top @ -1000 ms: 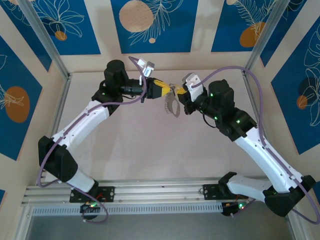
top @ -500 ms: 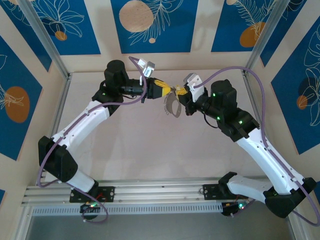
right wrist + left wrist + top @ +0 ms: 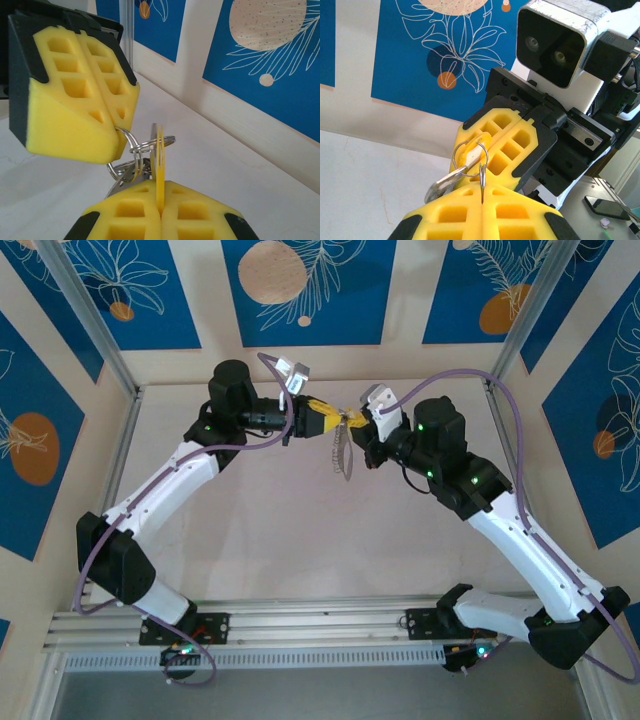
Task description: Put the keys on the keyring
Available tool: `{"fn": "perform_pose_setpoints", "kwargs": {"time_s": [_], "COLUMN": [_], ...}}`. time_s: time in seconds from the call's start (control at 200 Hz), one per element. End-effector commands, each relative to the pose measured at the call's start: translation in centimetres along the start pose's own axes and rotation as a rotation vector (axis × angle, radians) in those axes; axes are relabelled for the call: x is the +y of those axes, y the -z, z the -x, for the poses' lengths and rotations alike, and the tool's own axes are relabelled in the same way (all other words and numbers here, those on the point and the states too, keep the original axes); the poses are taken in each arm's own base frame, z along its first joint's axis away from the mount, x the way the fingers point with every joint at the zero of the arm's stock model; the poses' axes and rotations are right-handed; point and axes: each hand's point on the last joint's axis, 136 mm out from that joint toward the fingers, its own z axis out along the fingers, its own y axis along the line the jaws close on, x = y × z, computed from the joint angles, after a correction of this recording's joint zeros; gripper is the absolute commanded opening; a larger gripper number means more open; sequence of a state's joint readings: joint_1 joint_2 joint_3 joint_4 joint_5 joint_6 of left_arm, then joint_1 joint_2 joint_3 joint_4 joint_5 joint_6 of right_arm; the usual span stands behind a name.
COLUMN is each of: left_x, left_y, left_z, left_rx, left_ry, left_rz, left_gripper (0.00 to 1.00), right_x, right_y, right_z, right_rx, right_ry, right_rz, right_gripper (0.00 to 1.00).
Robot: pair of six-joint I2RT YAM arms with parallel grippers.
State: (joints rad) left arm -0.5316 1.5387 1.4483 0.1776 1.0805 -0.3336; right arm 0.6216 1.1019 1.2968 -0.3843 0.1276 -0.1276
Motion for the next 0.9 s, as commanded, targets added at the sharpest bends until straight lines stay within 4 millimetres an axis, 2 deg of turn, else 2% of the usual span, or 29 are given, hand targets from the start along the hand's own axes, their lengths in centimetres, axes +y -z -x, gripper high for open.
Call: {"fn": "perform_pose_setpoints", "kwargs": {"time_s": [0.0, 0.15, 0.295, 0.405, 0.54, 0.71, 0.895], "left_x": [-2.0, -1.8, -1.3, -1.0, -0.7, 0.4, 1.8], "left_y": [0.3, 0.3, 0.4, 0.5, 0.9, 1.8, 3.7], "left_z": [1.7, 1.4, 1.1, 0.8, 0.5, -0.1, -0.8], "left_rx": [-0.020, -0.021, -0.034, -0.040, -0.049, -0.069, -0.104], "left_ry": [-0.062, -0.054, -0.048, -0.047, -0.045, -0.041, -0.030], "left_rz": [-0.038, -0.025, 0.003, 0.024, 0.070, 0.185, 0.343], "left_gripper": [0.00, 0.00, 0.34, 0.49, 0.61, 0.65, 0.69], "right_x": [-1.1, -1.8, -2.6, -3.1, -3.8, -4.9, -5.5], "right_y": [0.8, 1.2, 1.0, 0.7, 0.1, -0.9, -2.6], "right_z": [1.3, 1.4, 0.8, 0.1, -1.2, -3.0, -4.9], "right_rx": [-0.035, -0.041, -0.022, -0.003, 0.029, 0.070, 0.111], "right_ry": [-0.007, -0.041, -0.077, -0.096, -0.115, -0.134, -0.168], "right_rz": [-0.043, -0.051, -0.054, -0.057, -0.063, -0.085, -0.082], "right_gripper": [0.00, 0.00, 0.00, 0.00, 0.00, 0.00, 0.00]}}
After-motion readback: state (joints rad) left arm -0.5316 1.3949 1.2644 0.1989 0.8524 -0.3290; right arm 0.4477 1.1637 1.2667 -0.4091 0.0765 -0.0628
